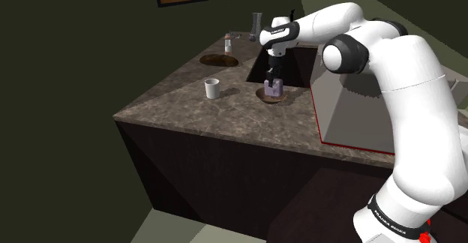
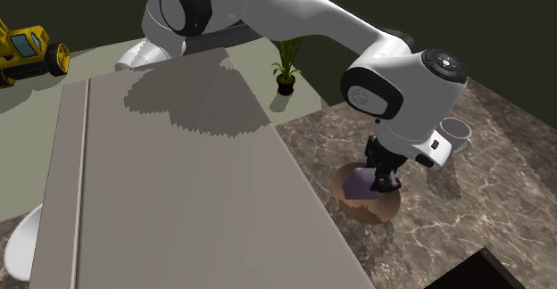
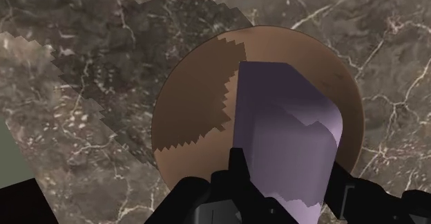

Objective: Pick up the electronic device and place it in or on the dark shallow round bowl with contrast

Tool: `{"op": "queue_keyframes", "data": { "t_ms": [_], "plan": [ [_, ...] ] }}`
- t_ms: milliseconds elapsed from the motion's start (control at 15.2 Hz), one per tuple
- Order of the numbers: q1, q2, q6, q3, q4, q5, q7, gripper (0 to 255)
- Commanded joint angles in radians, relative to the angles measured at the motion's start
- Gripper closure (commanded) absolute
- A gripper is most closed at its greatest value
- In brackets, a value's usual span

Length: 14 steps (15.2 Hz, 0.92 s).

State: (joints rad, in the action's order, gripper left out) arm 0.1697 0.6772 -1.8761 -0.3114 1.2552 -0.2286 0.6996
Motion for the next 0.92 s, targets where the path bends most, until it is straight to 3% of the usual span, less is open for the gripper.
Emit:
{"op": "queue_keyframes", "data": {
  "t_ms": [0,396,462,858],
  "plan": [
    [-0.003,-0.001,-0.009,0.001,0.009,0.000,-0.001,255],
    [-0.003,-0.001,-0.009,0.001,0.009,0.000,-0.001,255],
    [-0.003,-0.001,-0.010,0.001,0.010,0.000,-0.001,0],
    [0.000,-0.007,0.020,-0.001,-0.015,0.002,-0.004,0]
  ]
}}
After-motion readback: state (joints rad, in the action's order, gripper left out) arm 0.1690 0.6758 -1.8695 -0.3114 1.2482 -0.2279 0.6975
